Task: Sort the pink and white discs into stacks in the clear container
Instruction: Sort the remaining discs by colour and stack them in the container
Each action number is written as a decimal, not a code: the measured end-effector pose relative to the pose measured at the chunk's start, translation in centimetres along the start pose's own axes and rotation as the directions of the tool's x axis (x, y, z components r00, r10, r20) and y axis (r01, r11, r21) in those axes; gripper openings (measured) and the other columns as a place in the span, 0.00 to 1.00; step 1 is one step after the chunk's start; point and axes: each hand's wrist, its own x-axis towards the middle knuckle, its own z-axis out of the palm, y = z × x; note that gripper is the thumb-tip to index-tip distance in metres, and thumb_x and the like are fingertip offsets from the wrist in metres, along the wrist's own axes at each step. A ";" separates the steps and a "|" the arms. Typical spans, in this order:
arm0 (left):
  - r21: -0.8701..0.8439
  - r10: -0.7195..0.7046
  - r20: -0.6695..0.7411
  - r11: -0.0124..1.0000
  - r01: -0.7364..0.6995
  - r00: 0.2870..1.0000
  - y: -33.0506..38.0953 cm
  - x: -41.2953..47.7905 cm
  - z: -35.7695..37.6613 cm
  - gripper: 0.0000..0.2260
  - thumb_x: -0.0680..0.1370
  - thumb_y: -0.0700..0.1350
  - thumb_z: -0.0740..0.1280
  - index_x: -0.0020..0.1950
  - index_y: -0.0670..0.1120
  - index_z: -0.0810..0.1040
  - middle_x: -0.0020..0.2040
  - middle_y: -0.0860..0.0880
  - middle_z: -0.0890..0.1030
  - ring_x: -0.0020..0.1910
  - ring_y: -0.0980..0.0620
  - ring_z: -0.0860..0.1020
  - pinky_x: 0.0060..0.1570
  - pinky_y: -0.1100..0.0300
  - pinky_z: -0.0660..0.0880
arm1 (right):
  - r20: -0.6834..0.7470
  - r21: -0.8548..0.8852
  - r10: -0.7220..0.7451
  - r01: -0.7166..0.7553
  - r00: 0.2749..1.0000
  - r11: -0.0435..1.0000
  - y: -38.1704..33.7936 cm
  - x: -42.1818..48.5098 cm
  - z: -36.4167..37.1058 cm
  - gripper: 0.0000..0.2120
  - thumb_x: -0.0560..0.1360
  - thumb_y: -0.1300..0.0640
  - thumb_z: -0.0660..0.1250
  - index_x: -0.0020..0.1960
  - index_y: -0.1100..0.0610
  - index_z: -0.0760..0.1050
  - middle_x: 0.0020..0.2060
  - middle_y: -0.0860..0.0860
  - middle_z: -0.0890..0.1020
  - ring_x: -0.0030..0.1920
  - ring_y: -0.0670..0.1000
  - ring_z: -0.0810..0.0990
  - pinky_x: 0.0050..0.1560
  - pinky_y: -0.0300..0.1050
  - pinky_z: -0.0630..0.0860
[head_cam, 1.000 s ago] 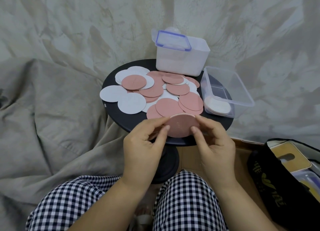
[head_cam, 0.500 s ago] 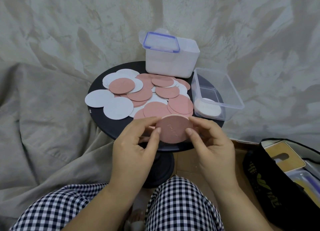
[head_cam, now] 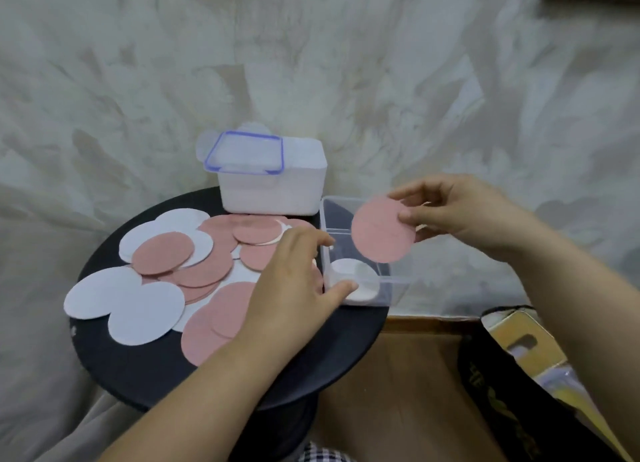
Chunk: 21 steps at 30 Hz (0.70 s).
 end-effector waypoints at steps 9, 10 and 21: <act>-0.066 0.002 0.005 0.998 -0.002 1.000 -1.5 0.1 0.7 0.18 0.66 0.44 0.76 0.52 0.52 0.75 0.51 0.61 0.73 0.49 0.61 0.75 0.44 0.65 0.76 | 0.366 -0.268 0.056 0.047 0.929 0.962 0.7 4.0 2.2 0.09 0.73 0.61 0.69 0.48 0.47 0.79 0.45 0.53 0.81 0.44 0.50 0.81 0.45 0.43 0.81; -0.071 0.002 0.003 0.997 -0.002 1.000 -1.5 0.0 0.7 0.18 0.65 0.43 0.77 0.52 0.52 0.75 0.51 0.61 0.73 0.49 0.61 0.75 0.43 0.66 0.76 | 0.375 -0.283 0.055 0.057 0.926 0.957 0.8 4.3 2.4 0.09 0.73 0.61 0.69 0.48 0.47 0.79 0.46 0.53 0.82 0.45 0.51 0.81 0.46 0.44 0.81; -0.074 0.035 -0.009 0.997 -0.035 0.999 -2.0 0.0 1.0 0.18 0.64 0.51 0.71 0.51 0.59 0.71 0.54 0.63 0.71 0.48 0.64 0.75 0.38 0.70 0.76 | 0.474 -0.447 0.151 0.090 0.867 0.890 1.9 6.6 3.6 0.07 0.73 0.59 0.69 0.49 0.49 0.80 0.39 0.42 0.83 0.41 0.47 0.83 0.42 0.35 0.78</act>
